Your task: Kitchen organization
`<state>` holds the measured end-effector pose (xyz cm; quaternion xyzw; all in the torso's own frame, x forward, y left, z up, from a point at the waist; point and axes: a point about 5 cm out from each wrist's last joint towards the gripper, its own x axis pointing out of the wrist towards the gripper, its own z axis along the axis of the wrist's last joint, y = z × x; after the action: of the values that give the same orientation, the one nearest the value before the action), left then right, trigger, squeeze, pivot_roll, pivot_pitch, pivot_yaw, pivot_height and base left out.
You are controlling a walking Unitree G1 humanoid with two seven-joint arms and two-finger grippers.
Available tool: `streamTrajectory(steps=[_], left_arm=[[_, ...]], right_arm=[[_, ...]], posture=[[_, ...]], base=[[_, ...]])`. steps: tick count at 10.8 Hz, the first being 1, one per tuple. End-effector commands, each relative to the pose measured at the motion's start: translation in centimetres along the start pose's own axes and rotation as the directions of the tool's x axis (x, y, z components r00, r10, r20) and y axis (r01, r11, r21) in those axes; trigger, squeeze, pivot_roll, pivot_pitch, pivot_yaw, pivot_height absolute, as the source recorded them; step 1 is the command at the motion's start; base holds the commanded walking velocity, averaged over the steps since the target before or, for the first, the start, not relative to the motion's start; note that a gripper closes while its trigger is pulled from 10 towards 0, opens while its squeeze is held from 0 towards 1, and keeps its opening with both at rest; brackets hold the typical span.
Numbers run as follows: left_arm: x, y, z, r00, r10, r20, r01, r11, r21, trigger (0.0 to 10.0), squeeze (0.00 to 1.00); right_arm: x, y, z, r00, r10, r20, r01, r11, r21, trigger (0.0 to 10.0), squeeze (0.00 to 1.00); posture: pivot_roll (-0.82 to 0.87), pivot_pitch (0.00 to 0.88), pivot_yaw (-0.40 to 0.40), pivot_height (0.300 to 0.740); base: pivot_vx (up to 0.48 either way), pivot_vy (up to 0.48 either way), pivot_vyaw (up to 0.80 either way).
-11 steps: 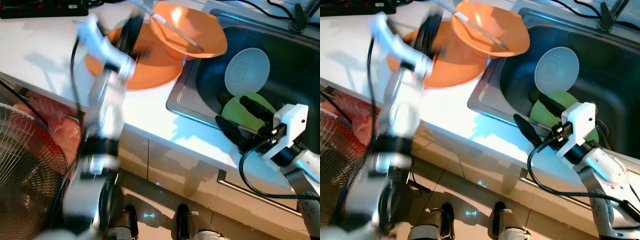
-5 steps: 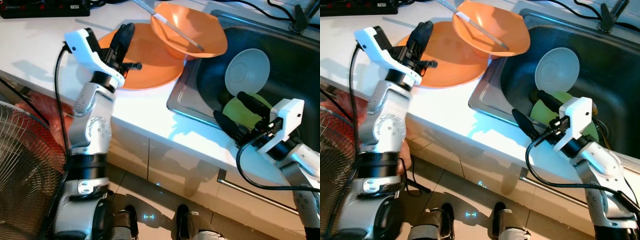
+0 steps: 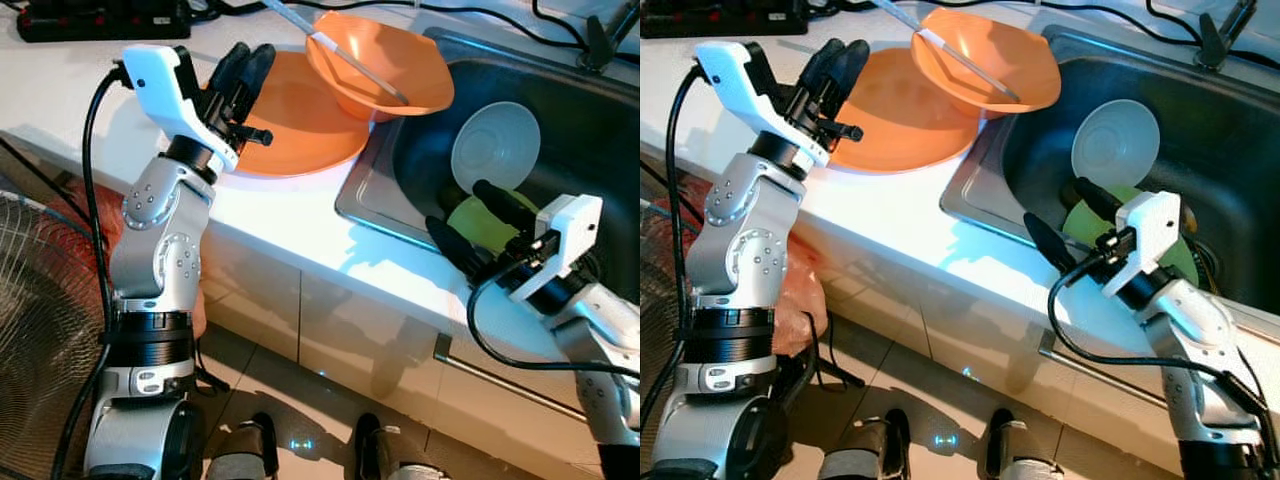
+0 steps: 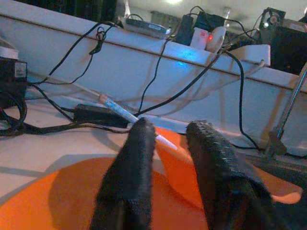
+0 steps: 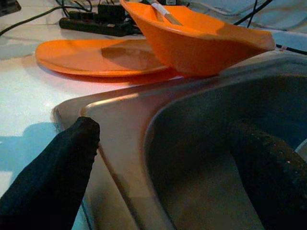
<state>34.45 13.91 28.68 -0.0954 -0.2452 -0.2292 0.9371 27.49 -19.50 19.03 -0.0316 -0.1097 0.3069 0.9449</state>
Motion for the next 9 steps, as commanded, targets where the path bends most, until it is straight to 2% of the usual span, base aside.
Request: streamTrajectory(steps=[1,4,5,6,9], left_arm=[[-0.1,-0.4,0.0,1.000,-0.010,-0.005,0.010,1.000,0.005,10.0,1.00],[-0.5,-0.8,-1.4,0.999,0.007,-0.042,-0.007,1.000,-0.019,10.0,1.00],[-0.6,-1.0,-1.7,0.999,0.019,-0.051,-0.019,1.000,0.007,10.0,1.00],[-0.6,-1.4,-2.1,0.997,0.025,-0.069,-0.020,0.997,0.078,10.0,1.00],[-0.5,-1.8,-2.4,0.997,0.007,-0.078,0.001,0.995,0.098,10.0,1.00]], right_arm=[[-0.5,0.4,-2.4,0.995,0.001,-0.104,0.005,0.999,0.049,10.0,0.00],[-0.5,0.2,-2.4,0.995,-0.027,-0.094,0.030,0.999,0.035,10.0,0.00],[-0.5,-0.1,-2.3,0.995,-0.046,-0.089,0.049,0.998,0.026,10.0,0.00],[-0.3,-0.3,-2.2,0.995,-0.063,-0.079,0.065,0.998,0.022,10.0,0.00],[-0.2,-0.3,-2.2,0.995,-0.065,-0.074,0.066,0.998,0.023,10.0,0.00]], posture=[[0.00,0.212,0.008,0.740],[0.00,0.219,0.010,0.740],[0.00,0.219,0.010,0.740],[0.00,0.219,0.010,0.740],[0.00,0.218,0.011,0.740]], base=[[0.000,0.000,0.00],[0.000,0.000,0.00],[0.000,0.000,0.00],[0.000,0.000,0.00],[0.000,0.000,0.00]])
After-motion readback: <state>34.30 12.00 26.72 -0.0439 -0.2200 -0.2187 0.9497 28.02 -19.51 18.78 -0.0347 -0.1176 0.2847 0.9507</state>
